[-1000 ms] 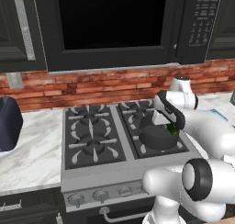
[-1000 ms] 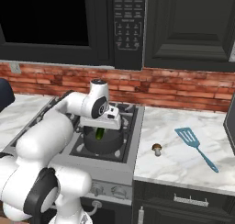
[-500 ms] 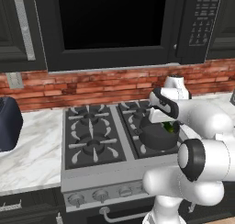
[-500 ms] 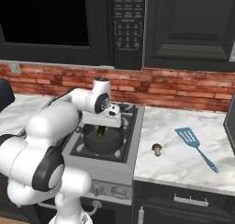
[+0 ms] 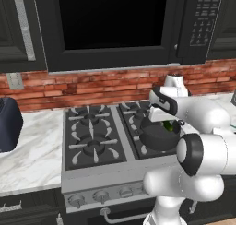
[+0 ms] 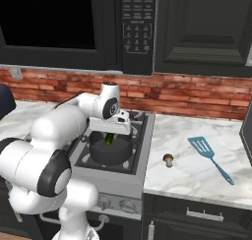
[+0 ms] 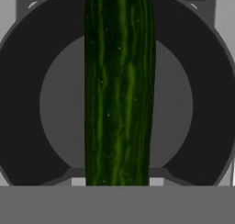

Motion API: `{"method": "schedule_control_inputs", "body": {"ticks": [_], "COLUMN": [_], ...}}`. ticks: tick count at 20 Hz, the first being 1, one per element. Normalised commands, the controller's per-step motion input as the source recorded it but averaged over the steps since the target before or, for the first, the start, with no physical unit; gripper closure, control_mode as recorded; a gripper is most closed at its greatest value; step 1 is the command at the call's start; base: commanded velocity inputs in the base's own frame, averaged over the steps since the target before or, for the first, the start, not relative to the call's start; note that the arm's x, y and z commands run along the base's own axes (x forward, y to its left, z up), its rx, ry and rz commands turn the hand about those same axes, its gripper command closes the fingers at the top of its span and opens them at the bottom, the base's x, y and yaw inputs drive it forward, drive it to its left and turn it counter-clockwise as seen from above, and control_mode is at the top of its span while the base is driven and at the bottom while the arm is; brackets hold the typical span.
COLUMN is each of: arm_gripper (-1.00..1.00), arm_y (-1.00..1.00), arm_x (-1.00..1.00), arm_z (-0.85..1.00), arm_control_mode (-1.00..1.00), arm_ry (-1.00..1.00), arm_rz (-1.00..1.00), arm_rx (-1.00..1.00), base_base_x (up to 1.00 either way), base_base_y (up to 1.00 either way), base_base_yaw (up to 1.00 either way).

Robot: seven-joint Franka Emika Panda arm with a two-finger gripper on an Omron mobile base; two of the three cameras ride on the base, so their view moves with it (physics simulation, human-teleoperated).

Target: Put the mushroom and cucumber in the pot. Retrieve the spatula and lightly stir the vegetables in the pot.

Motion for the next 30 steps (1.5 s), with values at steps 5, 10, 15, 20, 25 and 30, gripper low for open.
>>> {"method": "schedule_control_inputs", "body": {"ticks": [5,10,15,20,25,30], "arm_gripper": [1.00,1.00,1.00,-1.00,-1.00,-1.00], "arm_y": [0.00,0.00,0.00,0.01,0.00,0.00], "arm_x": [0.01,0.00,0.00,0.00,0.00,0.00], "arm_z": [-0.06,-0.28,-0.05,0.00,0.00,0.00], "arm_control_mode": [-1.00,-1.00,-1.00,-1.00,-1.00,-1.00], "arm_ry": [0.00,0.00,0.00,0.01,0.00,0.00], "arm_rz": [0.00,0.00,0.00,0.00,0.00,0.00], "arm_rx": [0.00,0.00,0.00,0.00,0.00,0.00], "base_base_x": [0.00,0.00,0.00,0.00,0.00,0.00], "base_base_y": [0.00,0.00,0.00,0.00,0.00,0.00], "base_base_yaw": [0.00,0.00,0.00,0.00,0.00,0.00]}}
